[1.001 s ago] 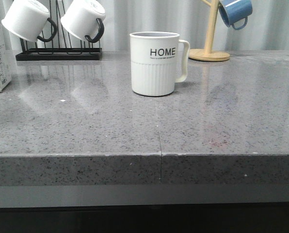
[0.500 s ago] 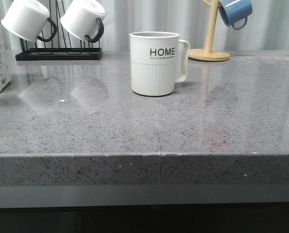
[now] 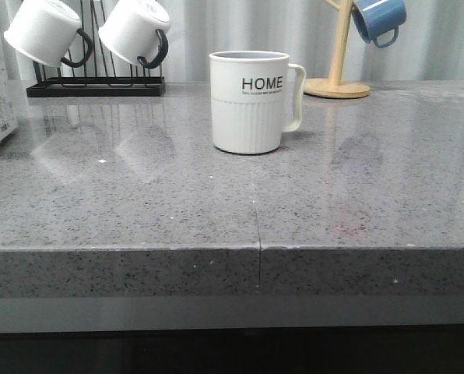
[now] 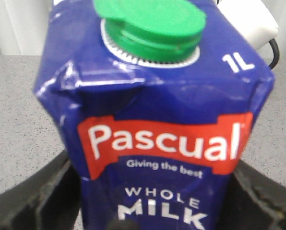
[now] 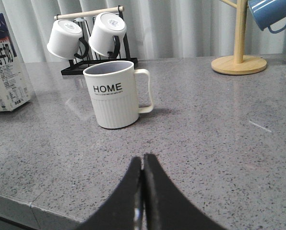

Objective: Place milk next to cup
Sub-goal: 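Carry the milk carton beside the mug and lower it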

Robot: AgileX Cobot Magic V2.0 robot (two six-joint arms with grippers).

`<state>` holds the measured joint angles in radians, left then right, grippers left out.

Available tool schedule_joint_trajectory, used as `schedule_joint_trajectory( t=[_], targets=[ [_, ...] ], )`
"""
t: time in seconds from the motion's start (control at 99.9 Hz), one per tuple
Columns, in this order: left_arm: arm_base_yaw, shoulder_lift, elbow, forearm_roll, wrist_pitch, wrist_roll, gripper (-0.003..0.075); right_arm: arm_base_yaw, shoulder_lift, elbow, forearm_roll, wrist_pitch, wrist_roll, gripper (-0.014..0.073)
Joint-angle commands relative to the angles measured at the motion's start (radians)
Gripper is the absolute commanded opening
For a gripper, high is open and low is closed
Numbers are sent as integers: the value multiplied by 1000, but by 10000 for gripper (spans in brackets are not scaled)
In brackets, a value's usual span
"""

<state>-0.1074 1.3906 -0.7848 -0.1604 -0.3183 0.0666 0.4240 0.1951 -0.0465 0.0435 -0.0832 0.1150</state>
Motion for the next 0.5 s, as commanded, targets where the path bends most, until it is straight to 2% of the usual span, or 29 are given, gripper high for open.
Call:
schedule_joint_trajectory(
  t=[0.0, 0.17, 0.26, 0.49],
  targets=[
    [-4, -72, -26, -14, -75, -9, 193, -1, 6, -24, -5, -69, -1, -25],
    [-57, -181, -6, -22, -73, -3, 193, -1, 6, -24, -5, -69, -1, -25],
    [-109, -218, -6, -22, -64, 55, 193, -1, 6, -24, -5, -69, -1, -25],
    [-278, -182, -39, -61, -81, 104, 192, -1, 6, -24, -5, -69, -1, -25]
  ],
)
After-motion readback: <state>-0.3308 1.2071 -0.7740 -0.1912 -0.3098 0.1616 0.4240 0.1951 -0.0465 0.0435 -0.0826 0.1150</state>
